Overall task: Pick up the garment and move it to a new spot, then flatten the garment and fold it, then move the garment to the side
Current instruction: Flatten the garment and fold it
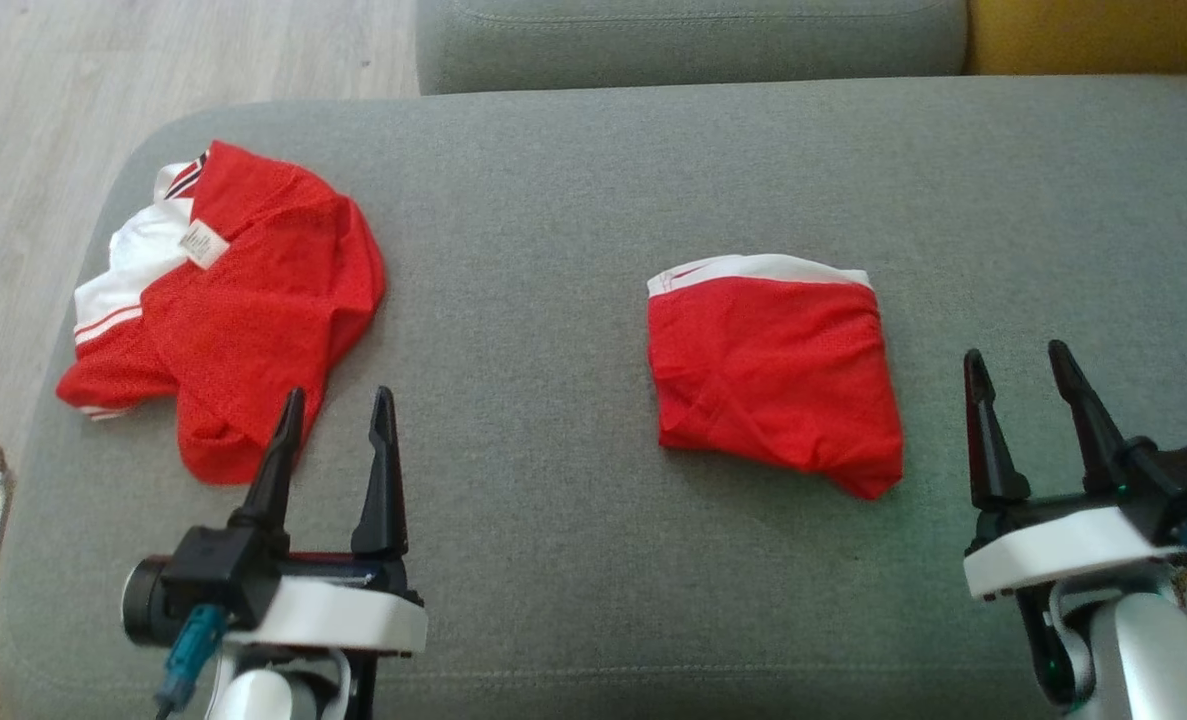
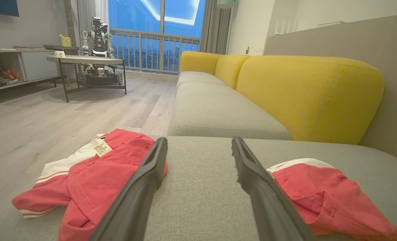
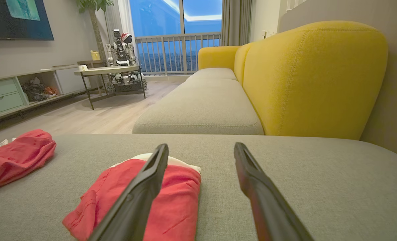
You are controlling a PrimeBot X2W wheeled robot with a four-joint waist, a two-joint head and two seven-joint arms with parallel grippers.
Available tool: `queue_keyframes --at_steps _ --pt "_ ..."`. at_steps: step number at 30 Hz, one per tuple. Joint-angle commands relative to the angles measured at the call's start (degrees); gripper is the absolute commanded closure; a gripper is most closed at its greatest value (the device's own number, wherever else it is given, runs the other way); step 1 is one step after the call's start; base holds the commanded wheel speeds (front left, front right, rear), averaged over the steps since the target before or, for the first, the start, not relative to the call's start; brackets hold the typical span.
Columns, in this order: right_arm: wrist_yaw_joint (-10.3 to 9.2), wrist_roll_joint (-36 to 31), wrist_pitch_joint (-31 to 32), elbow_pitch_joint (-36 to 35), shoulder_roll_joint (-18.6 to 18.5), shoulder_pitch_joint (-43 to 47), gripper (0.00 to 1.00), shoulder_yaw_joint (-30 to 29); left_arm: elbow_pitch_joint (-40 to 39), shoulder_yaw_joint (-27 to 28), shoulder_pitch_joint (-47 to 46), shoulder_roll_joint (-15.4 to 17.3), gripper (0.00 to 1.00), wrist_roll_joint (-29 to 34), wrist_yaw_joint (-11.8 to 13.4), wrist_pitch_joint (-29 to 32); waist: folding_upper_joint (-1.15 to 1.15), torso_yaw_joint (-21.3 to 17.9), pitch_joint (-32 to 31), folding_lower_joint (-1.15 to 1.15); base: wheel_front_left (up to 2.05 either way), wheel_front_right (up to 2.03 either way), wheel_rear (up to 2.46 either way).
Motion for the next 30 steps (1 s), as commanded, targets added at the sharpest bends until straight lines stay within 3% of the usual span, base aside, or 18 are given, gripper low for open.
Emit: queue_keyframes --at_steps 1,3,4,5,6,13,24,30 --pt "-0.01 -0.66 -0.58 -2.07 0.01 -2.2 0.0 1.16 -2.23 1.68 -2.21 0.05 0.0 0.57 -0.31 -0.32 0.0 0.58 0.31 0.0 0.0 0.0 0.0" --pt "-0.01 -1.12 -0.58 -1.48 0.01 -2.65 0.0 2.02 -2.17 1.57 -2.66 0.05 0.0 0.5 -0.52 -0.32 0.0 1.15 0.74 0.0 0.0 0.0 0.0" --pt "-0.01 -1.34 -0.59 -0.96 0.01 -2.95 0.61 2.79 -2.14 1.49 -2.86 0.05 0.0 0.42 -0.6 -0.32 0.0 1.46 0.99 0.0 0.0 0.0 0.0" --pt "-0.01 -1.34 -0.59 -0.96 0.01 -2.95 0.61 2.79 -2.14 1.49 -2.86 0.05 0.0 0.42 -0.6 -0.32 0.0 1.46 0.99 0.0 0.0 0.0 0.0" --pt "-0.01 -1.5 -0.59 -0.3 0.01 -3.29 1.0 3.76 -2.06 1.35 -3.01 0.05 0.0 0.31 -0.68 -0.32 0.0 1.82 1.31 0.0 0.0 0.0 0.0" --pt "-0.01 0.0 0.8 8.07 0.01 -7.38 1.0 11.08 -1.42 0.23 -4.45 0.05 0.0 -0.35 -1.4 -0.32 0.0 5.5 4.1 0.0 0.0 0.0 0.0" --pt "-0.01 -0.79 2.06 22.04 0.01 -14.66 1.0 13.79 -0.43 -0.33 -6.01 0.05 0.0 -1.36 -1.7 -0.32 0.0 10.38 6.3 0.0 0.0 0.0 0.0" --pt "-0.01 2.69 2.38 25.71 0.01 -14.96 1.0 18.82 -0.21 -0.18 -5.96 0.05 0.0 -1.53 -1.49 -0.32 0.0 10.96 5.79 0.0 0.0 0.0 0.0"
